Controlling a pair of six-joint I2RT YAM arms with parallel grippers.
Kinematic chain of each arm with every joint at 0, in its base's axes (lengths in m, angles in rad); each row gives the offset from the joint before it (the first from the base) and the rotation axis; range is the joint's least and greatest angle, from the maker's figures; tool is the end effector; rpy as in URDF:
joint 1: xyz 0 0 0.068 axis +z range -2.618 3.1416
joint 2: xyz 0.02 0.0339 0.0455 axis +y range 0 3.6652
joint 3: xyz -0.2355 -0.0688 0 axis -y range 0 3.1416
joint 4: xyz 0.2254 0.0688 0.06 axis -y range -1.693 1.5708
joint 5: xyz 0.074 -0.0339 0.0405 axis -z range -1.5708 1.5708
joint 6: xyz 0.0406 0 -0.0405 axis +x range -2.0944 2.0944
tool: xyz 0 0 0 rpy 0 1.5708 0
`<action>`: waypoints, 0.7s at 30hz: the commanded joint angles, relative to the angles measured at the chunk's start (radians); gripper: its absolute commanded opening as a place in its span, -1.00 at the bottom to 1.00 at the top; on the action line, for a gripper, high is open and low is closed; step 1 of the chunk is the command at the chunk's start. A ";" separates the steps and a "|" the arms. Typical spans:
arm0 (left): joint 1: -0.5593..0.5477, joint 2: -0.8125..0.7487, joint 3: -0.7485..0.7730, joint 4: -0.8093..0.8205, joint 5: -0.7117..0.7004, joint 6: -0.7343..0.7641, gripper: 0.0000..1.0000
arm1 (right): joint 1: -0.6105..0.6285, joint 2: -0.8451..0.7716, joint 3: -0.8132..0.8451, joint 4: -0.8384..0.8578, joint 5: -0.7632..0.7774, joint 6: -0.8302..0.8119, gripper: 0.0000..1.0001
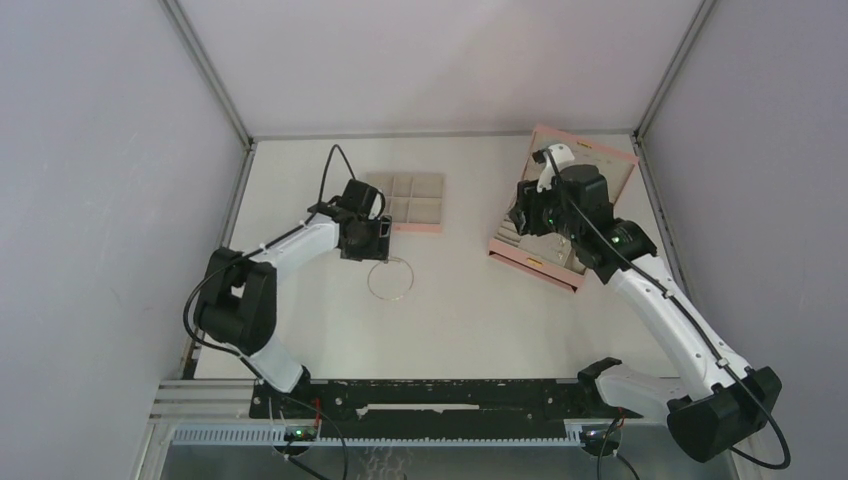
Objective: Organize the mixed jewelry
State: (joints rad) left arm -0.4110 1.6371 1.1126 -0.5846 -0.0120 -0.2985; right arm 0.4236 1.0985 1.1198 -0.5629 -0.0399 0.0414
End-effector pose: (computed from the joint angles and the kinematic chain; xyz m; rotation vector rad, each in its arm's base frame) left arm 0.2860 -0.1241 0.1849 0.1478 2.6931 -0.2050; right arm 0.2137 0.0981 0.3289 -0.4278 2.0849 0.3186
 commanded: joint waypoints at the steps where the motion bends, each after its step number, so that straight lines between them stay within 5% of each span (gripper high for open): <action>1: -0.024 0.014 0.005 0.055 -0.034 0.037 0.36 | -0.010 -0.034 0.003 0.065 0.068 0.105 0.11; 7: -0.037 0.110 0.092 0.046 -0.032 0.112 0.35 | -0.012 -0.049 -0.011 0.063 0.084 0.102 0.11; 21: -0.041 0.260 0.240 0.014 0.004 0.156 -0.12 | -0.036 -0.032 -0.011 0.030 0.089 0.114 0.10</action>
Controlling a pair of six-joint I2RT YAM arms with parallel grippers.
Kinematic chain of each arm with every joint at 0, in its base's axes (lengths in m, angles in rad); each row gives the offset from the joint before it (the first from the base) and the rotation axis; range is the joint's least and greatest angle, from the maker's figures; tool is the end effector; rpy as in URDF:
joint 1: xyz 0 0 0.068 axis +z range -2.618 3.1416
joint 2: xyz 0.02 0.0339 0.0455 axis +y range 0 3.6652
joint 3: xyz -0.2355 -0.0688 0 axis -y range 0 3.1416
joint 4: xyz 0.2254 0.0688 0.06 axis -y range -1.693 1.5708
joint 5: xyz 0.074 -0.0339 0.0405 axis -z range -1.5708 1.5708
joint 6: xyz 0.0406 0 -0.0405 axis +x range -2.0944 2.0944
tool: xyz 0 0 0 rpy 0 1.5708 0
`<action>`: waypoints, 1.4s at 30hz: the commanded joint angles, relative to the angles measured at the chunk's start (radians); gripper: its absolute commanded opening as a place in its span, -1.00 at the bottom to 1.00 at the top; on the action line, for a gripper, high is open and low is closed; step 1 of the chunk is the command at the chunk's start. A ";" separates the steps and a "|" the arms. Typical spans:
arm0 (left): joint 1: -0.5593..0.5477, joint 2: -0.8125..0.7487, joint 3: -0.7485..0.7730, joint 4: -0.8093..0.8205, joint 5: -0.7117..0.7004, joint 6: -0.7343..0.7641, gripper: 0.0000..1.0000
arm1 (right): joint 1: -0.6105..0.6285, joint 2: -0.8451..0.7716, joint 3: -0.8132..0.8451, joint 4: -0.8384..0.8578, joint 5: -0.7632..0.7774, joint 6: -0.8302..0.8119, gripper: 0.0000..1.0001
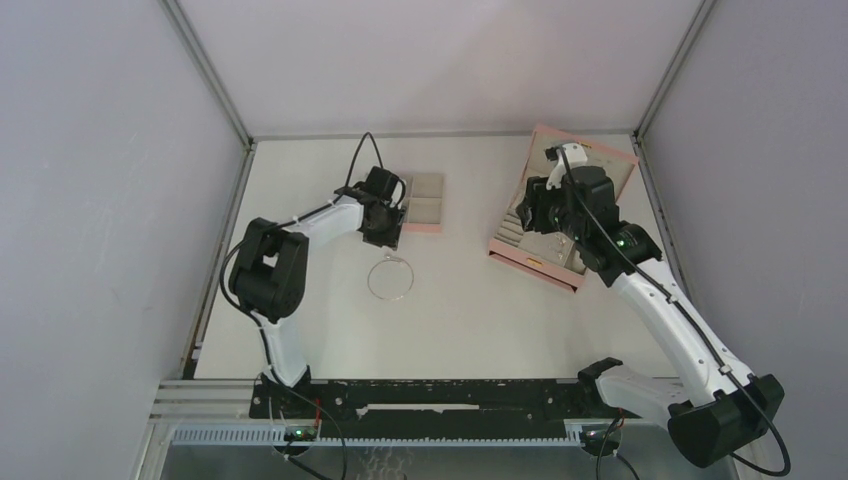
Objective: Organize the mixed jewelry
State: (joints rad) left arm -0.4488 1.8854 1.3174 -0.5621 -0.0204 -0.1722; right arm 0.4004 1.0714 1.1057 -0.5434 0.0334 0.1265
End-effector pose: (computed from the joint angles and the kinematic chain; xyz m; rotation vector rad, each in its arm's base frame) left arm 0.3283 -0.1572 0.1631 0.3677 2.6864 -0.1592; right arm 0.2128 0.0886 0.3321 -0.2653 2.0754 0.2861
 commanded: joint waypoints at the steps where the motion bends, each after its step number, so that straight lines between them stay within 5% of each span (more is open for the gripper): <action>1: -0.004 0.011 0.032 -0.009 0.013 0.030 -0.14 | -0.018 -0.003 0.003 0.009 0.011 0.032 0.10; 6: -0.004 0.002 0.005 -0.009 0.013 0.028 -0.17 | -0.024 0.009 0.002 0.016 0.008 0.036 0.10; 11: -0.004 0.020 0.000 -0.021 0.013 0.018 -0.43 | -0.025 0.021 0.003 0.029 -0.002 0.037 0.10; 22: 0.018 -0.035 -0.104 -0.033 -0.060 -0.063 -0.45 | -0.026 0.024 0.002 0.006 -0.010 0.046 0.10; 33: 0.034 -0.292 -0.317 -0.082 -0.082 -0.172 -0.34 | -0.022 -0.004 -0.011 -0.016 -0.023 0.050 0.08; 37: 0.007 -0.395 -0.344 -0.080 -0.127 -0.097 -0.23 | -0.020 -0.038 -0.053 0.001 -0.023 0.060 0.09; 42: -0.054 -0.392 -0.327 -0.123 -0.004 0.058 -0.06 | -0.021 -0.051 -0.076 0.007 -0.066 0.068 0.09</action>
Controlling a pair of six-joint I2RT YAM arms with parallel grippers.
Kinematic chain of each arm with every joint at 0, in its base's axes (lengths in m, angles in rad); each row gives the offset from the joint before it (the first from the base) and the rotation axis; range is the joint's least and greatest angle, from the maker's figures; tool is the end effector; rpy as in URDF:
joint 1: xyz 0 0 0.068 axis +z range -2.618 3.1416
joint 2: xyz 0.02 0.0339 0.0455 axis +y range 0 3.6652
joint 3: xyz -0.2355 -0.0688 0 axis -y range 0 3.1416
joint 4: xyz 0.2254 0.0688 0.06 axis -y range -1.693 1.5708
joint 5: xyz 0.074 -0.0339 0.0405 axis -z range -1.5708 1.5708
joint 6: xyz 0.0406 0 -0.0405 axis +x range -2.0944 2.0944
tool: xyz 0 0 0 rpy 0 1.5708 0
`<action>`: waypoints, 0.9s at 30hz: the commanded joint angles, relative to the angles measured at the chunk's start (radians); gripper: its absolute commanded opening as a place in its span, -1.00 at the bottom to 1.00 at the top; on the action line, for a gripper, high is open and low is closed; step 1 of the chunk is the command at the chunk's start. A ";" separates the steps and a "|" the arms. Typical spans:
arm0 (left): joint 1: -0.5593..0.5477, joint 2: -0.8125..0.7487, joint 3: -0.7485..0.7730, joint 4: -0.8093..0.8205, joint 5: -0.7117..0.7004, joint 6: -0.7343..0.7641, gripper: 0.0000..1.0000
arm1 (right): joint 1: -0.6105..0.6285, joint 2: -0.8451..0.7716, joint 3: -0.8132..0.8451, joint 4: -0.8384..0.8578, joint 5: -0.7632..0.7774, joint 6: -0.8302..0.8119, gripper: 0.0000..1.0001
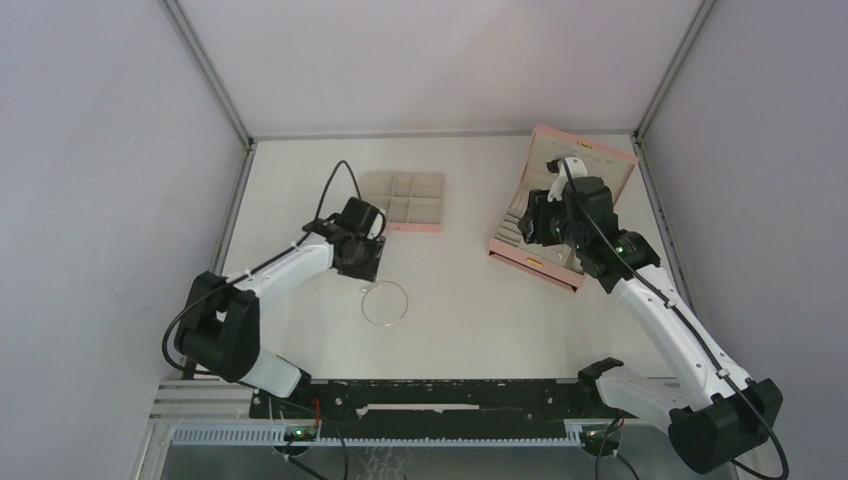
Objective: Organize the mixed jewelry
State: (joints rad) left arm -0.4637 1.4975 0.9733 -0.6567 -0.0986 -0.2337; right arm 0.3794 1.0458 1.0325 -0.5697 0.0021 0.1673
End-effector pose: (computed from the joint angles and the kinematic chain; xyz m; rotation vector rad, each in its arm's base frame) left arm 0.2445 -0.1178 0.1817 0.2880 2.7265 -0.0578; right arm 0.2079 0.0828 0.3112 -0.2285 2.1585 0.3133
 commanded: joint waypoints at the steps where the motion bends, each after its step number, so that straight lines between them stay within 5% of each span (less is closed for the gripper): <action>1: -0.038 0.001 0.017 -0.031 0.088 0.127 -0.06 | 0.001 -0.024 -0.004 0.031 -0.037 0.029 0.09; 7: -0.016 0.082 0.044 -0.059 0.165 0.108 -0.12 | 0.000 -0.026 -0.006 0.033 -0.043 0.024 0.08; 27: 0.068 0.190 0.040 -0.011 0.113 0.118 -0.26 | 0.000 -0.031 -0.006 0.025 -0.053 0.050 0.08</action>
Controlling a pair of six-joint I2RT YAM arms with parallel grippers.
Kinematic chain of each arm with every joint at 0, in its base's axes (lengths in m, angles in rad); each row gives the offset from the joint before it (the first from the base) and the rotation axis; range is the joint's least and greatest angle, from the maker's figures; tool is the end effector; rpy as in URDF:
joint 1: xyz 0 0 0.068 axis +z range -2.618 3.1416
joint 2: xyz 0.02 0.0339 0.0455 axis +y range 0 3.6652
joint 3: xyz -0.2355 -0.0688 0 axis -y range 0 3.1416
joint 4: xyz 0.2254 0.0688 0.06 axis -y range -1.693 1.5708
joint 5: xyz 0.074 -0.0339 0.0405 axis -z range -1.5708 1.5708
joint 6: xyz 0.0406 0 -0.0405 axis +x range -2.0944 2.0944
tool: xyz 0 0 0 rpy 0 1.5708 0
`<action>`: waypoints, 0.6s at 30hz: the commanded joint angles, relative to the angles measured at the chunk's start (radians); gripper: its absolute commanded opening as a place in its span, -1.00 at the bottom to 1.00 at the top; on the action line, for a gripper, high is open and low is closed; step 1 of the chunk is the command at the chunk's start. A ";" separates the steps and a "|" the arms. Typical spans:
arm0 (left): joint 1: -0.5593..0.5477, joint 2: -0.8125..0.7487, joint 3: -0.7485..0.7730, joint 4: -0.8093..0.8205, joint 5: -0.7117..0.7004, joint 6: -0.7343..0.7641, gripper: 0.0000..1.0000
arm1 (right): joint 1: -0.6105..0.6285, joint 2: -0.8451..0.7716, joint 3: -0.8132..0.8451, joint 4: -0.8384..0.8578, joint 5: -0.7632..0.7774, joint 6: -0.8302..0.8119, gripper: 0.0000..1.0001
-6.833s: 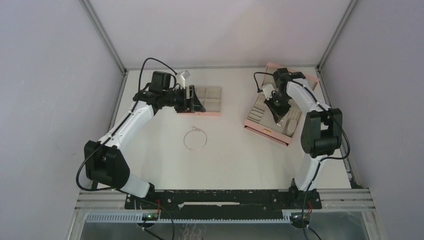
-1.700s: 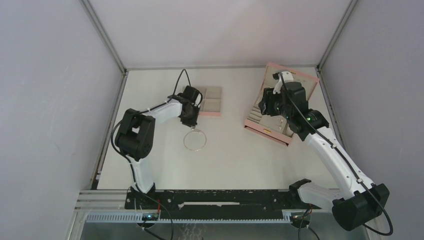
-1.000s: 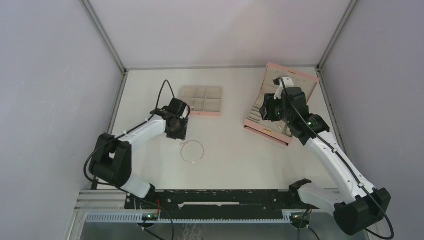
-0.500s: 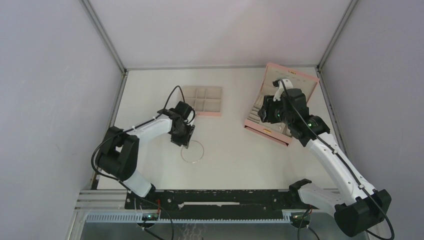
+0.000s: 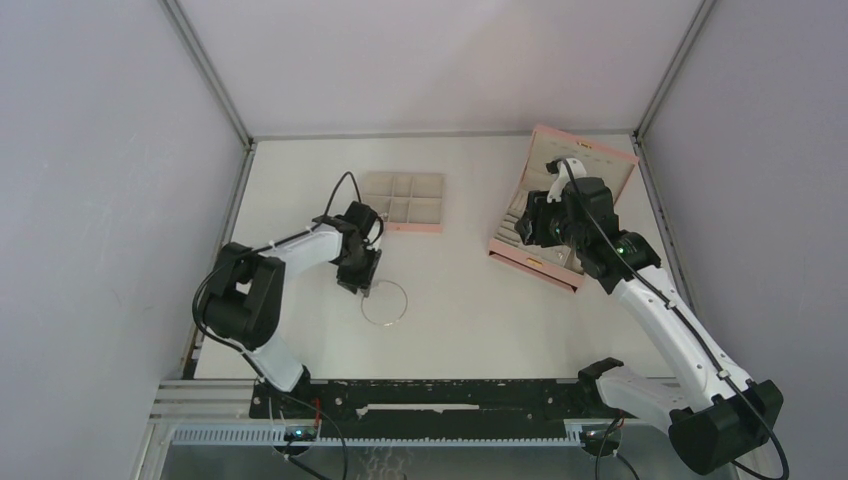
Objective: Organize the mixed jewelry
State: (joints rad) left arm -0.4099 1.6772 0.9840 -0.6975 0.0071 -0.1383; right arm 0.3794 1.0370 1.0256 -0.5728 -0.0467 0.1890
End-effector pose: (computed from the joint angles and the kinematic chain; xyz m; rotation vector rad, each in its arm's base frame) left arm 0.2542 -0.1108 0.1370 0.4029 2.9415 -0.0827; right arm 0.2053 0.0839 0.3105 -0.2343 2.1660 0.3772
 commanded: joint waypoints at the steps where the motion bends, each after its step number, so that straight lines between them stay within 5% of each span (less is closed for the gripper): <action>1: 0.015 0.012 0.029 0.031 0.008 0.023 -0.28 | 0.001 -0.022 0.002 0.028 -0.003 0.029 0.09; 12: 0.015 0.036 0.062 0.038 0.038 0.045 -0.20 | 0.009 -0.001 0.001 0.057 -0.005 0.043 0.08; 18: 0.020 0.086 0.109 0.016 0.041 0.048 -0.37 | 0.012 0.006 0.002 0.070 -0.005 0.046 0.08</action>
State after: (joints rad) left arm -0.4004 1.7309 1.0492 -0.6910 0.0303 -0.1116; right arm 0.3824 1.0424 1.0256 -0.5579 -0.0463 0.2134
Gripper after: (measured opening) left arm 0.344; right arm 0.542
